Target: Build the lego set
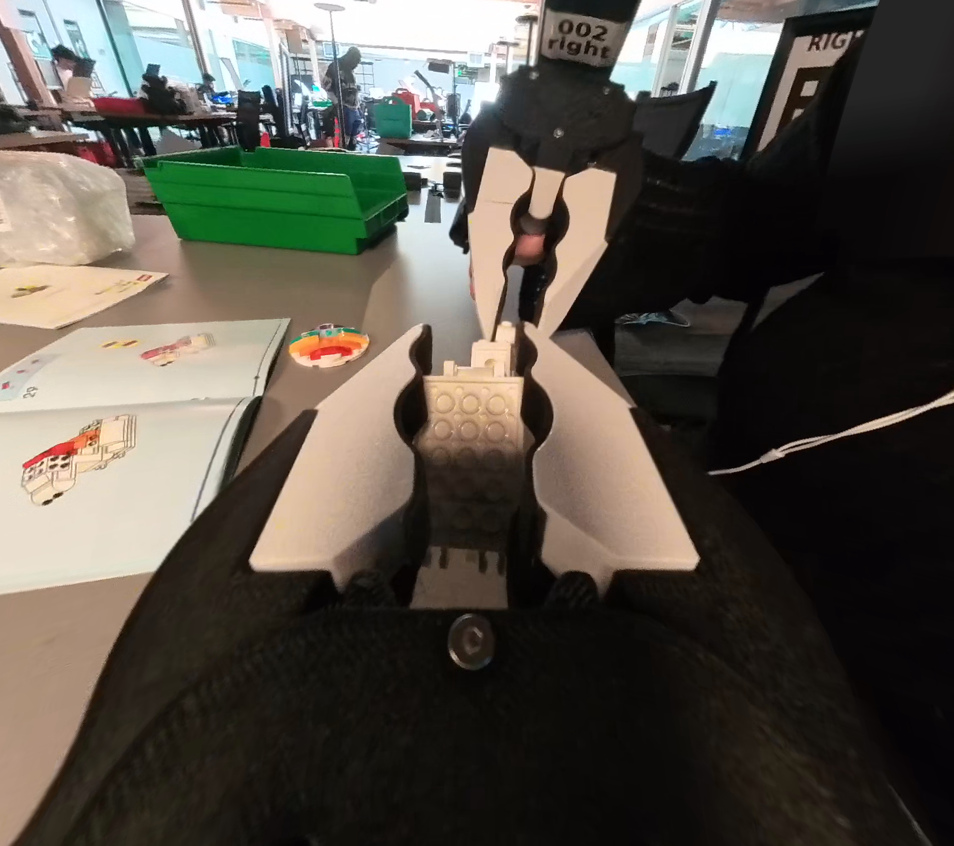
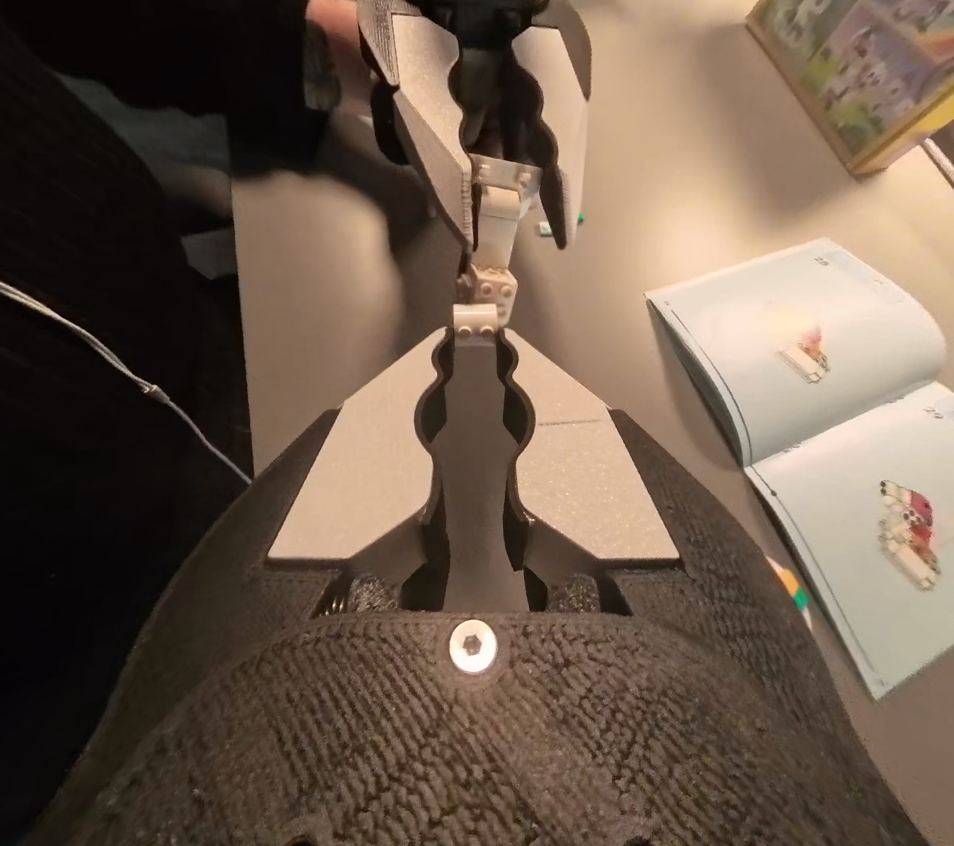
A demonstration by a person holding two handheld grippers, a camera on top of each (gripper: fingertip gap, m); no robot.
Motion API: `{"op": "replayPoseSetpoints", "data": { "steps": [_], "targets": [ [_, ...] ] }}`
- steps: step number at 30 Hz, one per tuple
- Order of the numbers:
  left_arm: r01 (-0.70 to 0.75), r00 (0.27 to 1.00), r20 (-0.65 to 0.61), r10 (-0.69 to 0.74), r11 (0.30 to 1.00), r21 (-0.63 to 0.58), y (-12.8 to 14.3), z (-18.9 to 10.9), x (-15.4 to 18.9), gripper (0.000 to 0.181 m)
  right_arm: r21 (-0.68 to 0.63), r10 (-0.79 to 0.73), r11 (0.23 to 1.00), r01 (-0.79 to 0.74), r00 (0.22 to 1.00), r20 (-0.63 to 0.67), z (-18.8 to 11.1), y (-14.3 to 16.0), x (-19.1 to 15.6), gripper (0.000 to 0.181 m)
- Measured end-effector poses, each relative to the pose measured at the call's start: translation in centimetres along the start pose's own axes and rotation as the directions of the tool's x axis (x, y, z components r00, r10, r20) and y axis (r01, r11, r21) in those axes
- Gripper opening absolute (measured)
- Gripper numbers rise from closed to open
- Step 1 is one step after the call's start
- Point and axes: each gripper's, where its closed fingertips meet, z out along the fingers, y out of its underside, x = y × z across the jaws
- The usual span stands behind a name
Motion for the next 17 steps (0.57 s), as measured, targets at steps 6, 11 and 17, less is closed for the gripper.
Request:
{"op": "replayPoseSetpoints", "data": {
  "steps": [6,11,17],
  "targets": [
    [-0.028,0.998,0.051,0.034,0.993,-0.117,2.0,0.0,-1.2,0.032,0.003,0.076,0.997,-0.076,0.994,-0.074,0.4,1.7,2.1,0.015],
    [-0.09,0.988,0.092,0.124,0.946,-0.31,4.9,0.4,-1.7,0.032,-0.251,0.103,0.959,-0.13,0.988,-0.117,1.3,7.2,2.7,0.015],
    [-0.058,0.99,0.094,0.104,0.915,-0.399,6.4,0.5,-1.7,0.032,-0.343,0.11,0.929,-0.138,0.989,-0.101,2.2,9.5,2.5,0.015]
  ]
}}
